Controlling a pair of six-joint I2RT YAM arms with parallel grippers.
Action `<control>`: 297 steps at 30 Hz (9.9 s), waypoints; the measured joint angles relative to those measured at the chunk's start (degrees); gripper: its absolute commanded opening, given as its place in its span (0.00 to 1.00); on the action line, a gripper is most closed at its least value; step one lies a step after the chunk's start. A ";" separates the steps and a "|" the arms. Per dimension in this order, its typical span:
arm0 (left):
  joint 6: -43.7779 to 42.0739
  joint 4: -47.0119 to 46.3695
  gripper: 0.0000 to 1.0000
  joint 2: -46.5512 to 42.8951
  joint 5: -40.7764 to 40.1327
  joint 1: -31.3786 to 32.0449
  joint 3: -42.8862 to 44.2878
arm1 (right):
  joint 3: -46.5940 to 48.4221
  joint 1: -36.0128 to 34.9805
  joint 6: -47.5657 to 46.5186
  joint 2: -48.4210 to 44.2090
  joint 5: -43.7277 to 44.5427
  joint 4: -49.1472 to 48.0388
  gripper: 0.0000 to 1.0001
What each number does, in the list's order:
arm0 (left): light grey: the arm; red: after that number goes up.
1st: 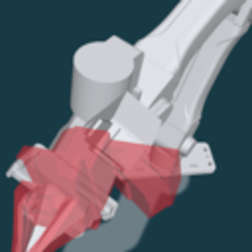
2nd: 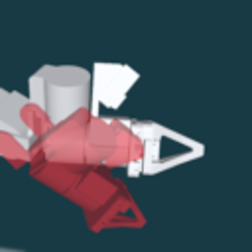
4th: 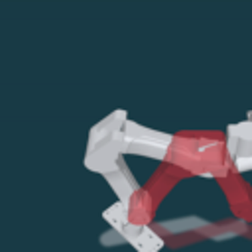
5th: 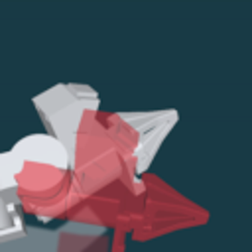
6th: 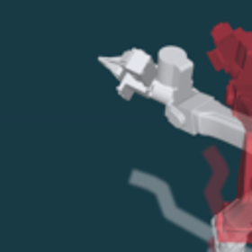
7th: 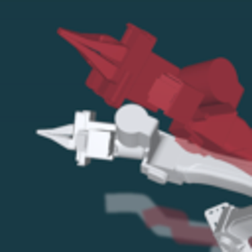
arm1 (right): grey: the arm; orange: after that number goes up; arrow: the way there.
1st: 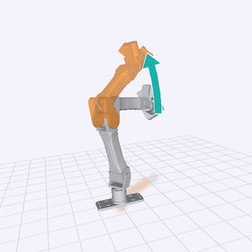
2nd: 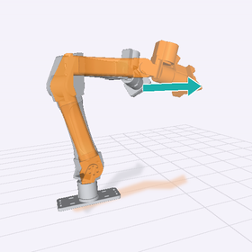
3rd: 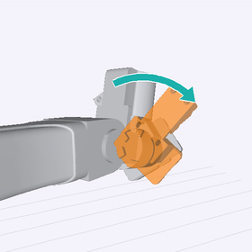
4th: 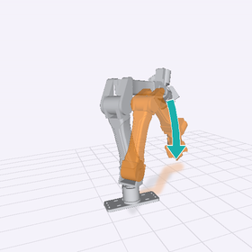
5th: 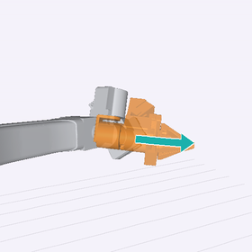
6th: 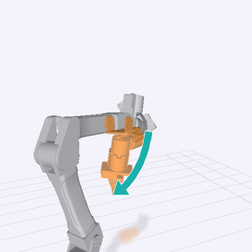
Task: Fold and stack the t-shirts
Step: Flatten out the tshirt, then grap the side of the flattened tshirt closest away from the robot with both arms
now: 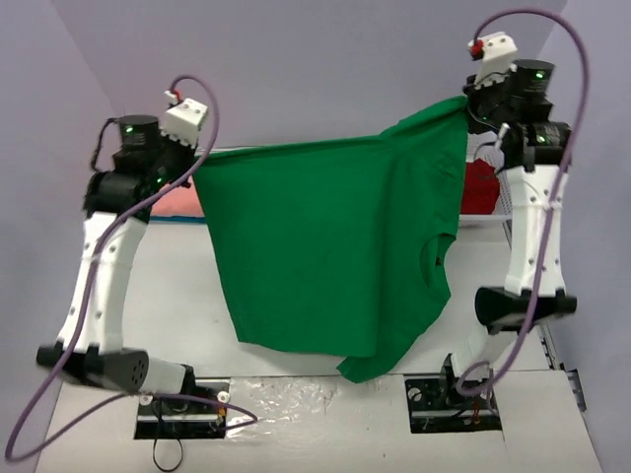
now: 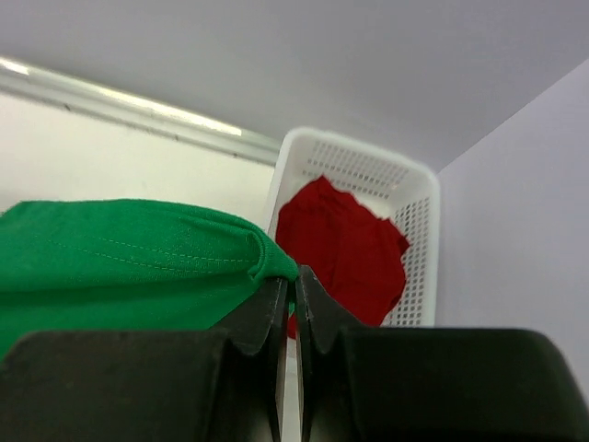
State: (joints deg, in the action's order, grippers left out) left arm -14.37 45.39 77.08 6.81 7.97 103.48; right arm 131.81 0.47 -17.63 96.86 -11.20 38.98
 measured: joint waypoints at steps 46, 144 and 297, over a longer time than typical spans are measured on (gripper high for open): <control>-1.95 -17.75 0.16 10.45 -2.54 3.02 -34.71 | -14.97 -14.58 -4.07 32.24 4.59 -6.73 0.00; 0.55 -6.80 0.31 31.95 -4.07 7.91 -5.09 | -15.45 -17.81 -5.53 26.99 13.46 -10.43 0.38; -15.28 -20.31 0.02 10.45 -8.90 4.70 -48.92 | -54.97 -8.79 -18.95 -1.27 1.90 -0.02 0.52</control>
State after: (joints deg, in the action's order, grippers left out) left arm -29.65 25.08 87.53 -2.09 12.67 54.57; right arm 76.84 -8.32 -36.58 95.59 -9.30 38.96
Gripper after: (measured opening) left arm 0.042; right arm 0.522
